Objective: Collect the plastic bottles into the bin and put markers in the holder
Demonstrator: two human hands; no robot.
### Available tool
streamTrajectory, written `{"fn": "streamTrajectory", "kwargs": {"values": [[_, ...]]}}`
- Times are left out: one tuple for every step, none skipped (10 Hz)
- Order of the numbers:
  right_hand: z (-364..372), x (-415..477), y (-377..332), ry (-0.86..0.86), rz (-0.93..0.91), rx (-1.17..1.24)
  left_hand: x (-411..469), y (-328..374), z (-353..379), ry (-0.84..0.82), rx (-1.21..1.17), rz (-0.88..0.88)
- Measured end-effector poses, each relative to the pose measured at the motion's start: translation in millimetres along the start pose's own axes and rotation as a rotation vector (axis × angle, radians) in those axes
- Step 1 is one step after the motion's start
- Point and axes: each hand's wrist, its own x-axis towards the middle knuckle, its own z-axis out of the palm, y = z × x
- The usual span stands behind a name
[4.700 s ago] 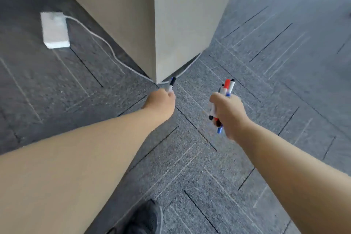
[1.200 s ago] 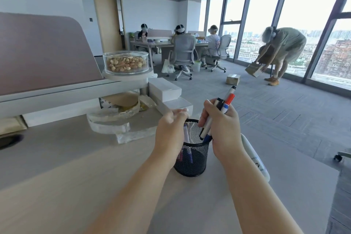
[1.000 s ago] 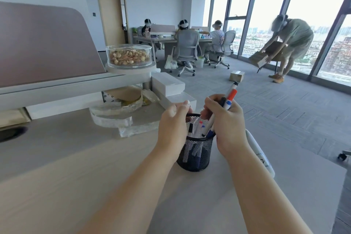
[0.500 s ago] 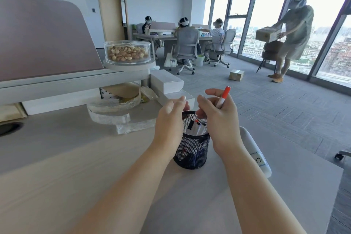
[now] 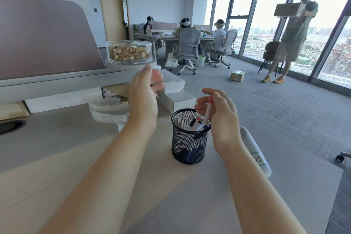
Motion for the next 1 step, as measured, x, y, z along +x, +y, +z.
{"fn": "streamTrajectory", "kwargs": {"values": [[-0.2, -2.4, 2.3, 0.039, -0.004, -0.036, 6.3, 18.8, -11.2, 0.065, -0.082, 0.009]]}}
